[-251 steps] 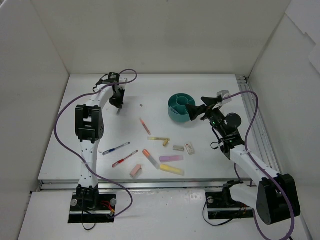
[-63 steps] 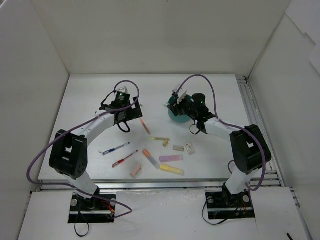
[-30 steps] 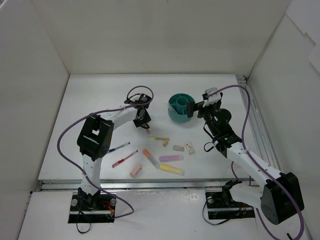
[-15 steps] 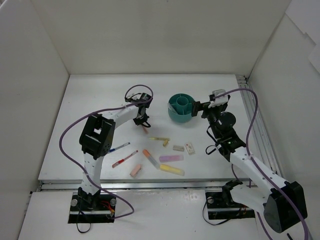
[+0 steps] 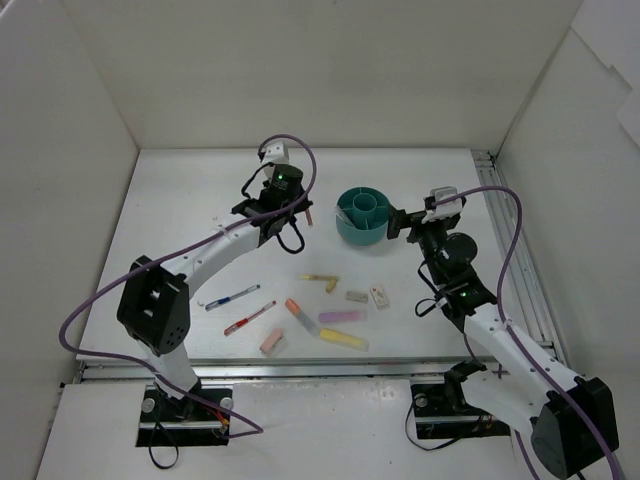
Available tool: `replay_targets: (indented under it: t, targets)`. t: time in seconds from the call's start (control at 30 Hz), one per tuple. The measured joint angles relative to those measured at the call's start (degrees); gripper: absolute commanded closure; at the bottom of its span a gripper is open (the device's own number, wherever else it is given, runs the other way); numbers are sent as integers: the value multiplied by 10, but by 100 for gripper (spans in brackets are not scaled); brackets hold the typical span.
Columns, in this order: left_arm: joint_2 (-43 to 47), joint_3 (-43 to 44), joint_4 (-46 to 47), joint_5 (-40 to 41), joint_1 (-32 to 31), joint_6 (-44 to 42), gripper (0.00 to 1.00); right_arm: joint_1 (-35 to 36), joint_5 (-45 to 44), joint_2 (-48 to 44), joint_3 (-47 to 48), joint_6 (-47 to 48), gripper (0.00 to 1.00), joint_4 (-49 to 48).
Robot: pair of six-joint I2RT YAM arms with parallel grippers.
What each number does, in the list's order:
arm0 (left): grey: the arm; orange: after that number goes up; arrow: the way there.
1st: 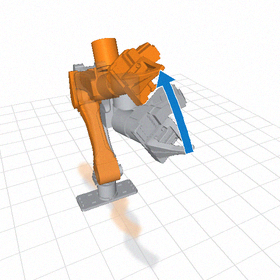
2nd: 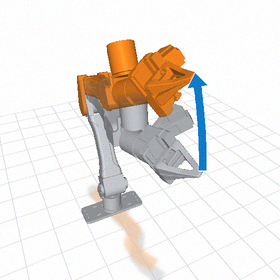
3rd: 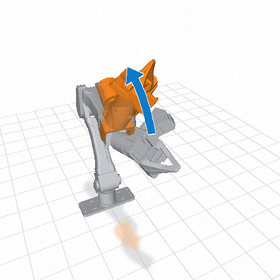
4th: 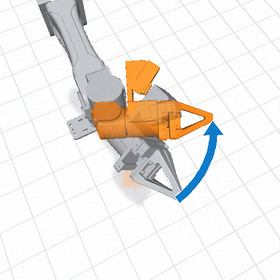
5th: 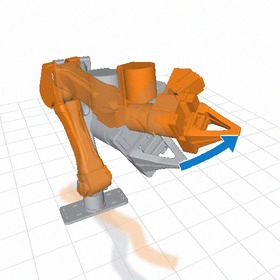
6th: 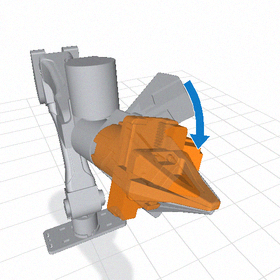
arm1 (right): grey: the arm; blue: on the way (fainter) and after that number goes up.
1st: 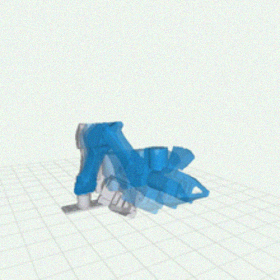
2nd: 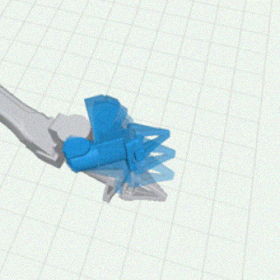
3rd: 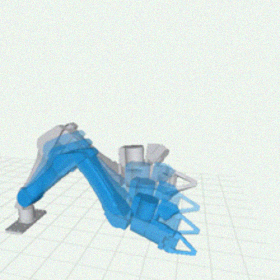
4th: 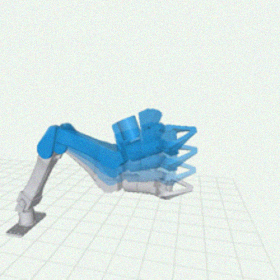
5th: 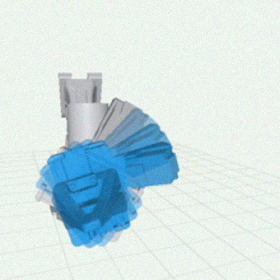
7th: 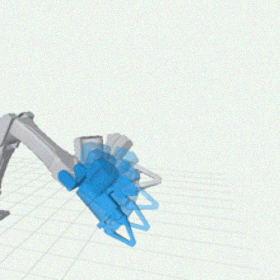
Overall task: Sort the stationery into containers
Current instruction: Pick up the pen from the center of the board, then place the pen in the storage box.
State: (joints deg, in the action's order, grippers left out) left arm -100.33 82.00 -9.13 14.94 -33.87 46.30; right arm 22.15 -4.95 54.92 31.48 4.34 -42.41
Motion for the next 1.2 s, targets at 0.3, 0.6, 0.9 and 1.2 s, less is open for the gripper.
replay_targets:
  t: [0.3,0.6,0.9,1.2]
  targets:
    - [-36,-4,295,-102,-37,-133,100,-5,-33,-31,-13,7,2,2]
    - [-142,15,407,-161,-42,-186,100,-21,-52,-52,-20,17,2,2]
    - [-164,12,484,-160,-66,-186,100,-28,-51,-54,-28,17,2,2]
    - [-165,-73,557,-94,-72,-175,100,-31,-51,-63,-33,17,2,2]
